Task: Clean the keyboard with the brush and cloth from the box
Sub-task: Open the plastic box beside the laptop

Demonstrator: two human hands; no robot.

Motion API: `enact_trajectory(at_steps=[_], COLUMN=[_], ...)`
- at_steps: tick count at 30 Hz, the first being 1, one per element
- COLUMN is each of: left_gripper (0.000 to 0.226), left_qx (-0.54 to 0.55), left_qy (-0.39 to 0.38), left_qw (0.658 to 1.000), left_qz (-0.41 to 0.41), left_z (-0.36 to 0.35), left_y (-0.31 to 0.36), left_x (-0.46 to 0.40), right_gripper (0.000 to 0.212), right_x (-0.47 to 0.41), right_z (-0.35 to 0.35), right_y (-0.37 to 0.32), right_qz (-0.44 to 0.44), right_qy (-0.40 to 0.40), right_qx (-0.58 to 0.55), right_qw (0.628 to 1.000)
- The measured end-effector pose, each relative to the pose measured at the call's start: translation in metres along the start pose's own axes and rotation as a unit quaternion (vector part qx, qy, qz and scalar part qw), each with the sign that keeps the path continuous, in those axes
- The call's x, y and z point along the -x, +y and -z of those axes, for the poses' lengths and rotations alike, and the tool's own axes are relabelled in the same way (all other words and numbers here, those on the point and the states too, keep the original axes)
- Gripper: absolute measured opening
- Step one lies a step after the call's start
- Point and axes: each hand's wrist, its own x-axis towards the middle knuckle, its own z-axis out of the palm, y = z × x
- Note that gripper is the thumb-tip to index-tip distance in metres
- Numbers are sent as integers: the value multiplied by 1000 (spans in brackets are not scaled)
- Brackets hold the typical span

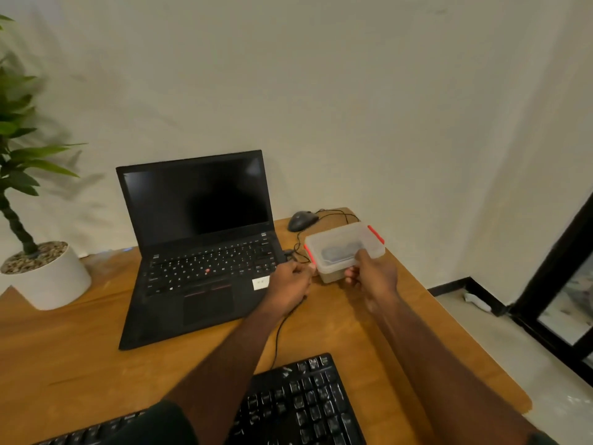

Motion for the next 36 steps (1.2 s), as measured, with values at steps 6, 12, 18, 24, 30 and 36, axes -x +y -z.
enact_trajectory(at_steps=[6, 12, 18, 24, 30, 36], left_gripper=[42, 16, 15, 25, 27, 31], left_qx=[-20, 2, 6, 58, 85, 75], left_qy=[30, 63, 6, -10, -13, -25], left_qw=[999, 997, 999, 998, 996, 996], left_qz=[3, 42, 32, -3, -22, -36], left_z=[-7, 13, 38, 38, 38, 40], left_y=[-14, -28, -29, -40, -42, -49], left_x=[41, 63, 80, 96, 100, 94], right_gripper=[19, 26, 49, 34, 32, 37], right_x=[68, 96, 90, 85, 87, 85], right_z=[39, 63, 87, 87, 85, 83], right_y=[17, 24, 34, 39, 46, 47], right_qz=[-64, -61, 152, 246, 268, 276], right_qy=[-68, -165, -23, -6, -41, -59], right_qx=[-46, 21, 275, 282, 310, 313], right_qw=[995, 984, 949, 927, 912, 907])
